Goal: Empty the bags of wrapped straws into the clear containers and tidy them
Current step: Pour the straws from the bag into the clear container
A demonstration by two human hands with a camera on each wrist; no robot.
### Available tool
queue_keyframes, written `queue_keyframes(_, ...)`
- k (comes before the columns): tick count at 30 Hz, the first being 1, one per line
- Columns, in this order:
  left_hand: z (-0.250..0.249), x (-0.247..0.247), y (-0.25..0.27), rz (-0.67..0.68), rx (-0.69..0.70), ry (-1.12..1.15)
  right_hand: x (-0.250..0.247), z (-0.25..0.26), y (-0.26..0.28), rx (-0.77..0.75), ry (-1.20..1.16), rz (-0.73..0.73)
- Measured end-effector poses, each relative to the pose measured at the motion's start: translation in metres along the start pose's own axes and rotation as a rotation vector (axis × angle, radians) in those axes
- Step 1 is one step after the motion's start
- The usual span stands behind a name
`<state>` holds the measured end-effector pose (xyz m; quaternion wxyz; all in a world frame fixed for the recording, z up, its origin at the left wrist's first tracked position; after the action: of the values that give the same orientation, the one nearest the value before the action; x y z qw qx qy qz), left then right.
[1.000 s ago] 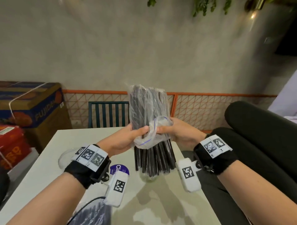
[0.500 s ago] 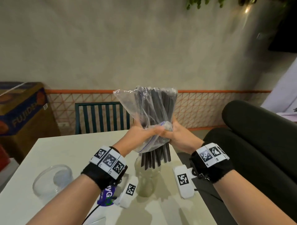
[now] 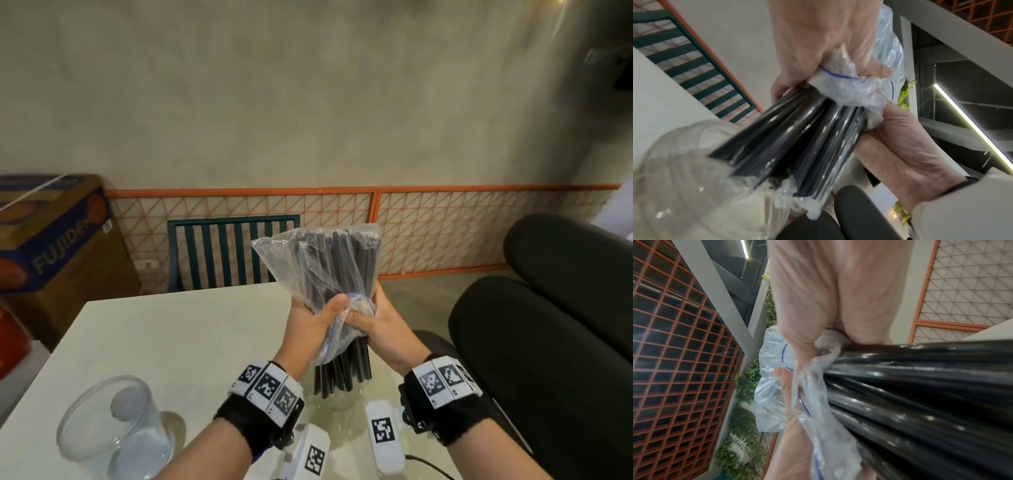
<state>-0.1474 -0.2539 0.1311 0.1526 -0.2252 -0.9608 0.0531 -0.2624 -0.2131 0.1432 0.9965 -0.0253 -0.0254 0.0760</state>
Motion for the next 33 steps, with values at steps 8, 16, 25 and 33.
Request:
queue_keyframes(8,0.02,-0.012,-0.003,-0.132,0.017,-0.057,0.001,-0.014,-0.008,-0.065,-0.03,-0.055)
queue_keyframes(16,0.0,-0.004,0.01,0.329,-0.054,-0.256,-0.006,-0.027,-0.001,-0.095,-0.088,-0.083)
queue_keyframes(25,0.008,-0.017,0.011,0.277,-0.037,-0.302,-0.005,-0.012,0.005,-0.017,0.062,0.168)
queue_keyframes(33,0.009,0.001,0.019,0.096,0.088,-0.146,-0.004,-0.018,0.006,-0.002,0.034,0.044)
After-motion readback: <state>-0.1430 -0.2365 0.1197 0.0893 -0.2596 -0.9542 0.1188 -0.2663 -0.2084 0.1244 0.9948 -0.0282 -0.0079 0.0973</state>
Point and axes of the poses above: each hand's wrist, its own y-axis away from the middle knuckle, its own x-axis out of the palm, z = x × y, the point moved 5 cm from there along -y, towards the middle knuckle, and after that the axes turned 9 degrees about z, right-handed, at the moved point
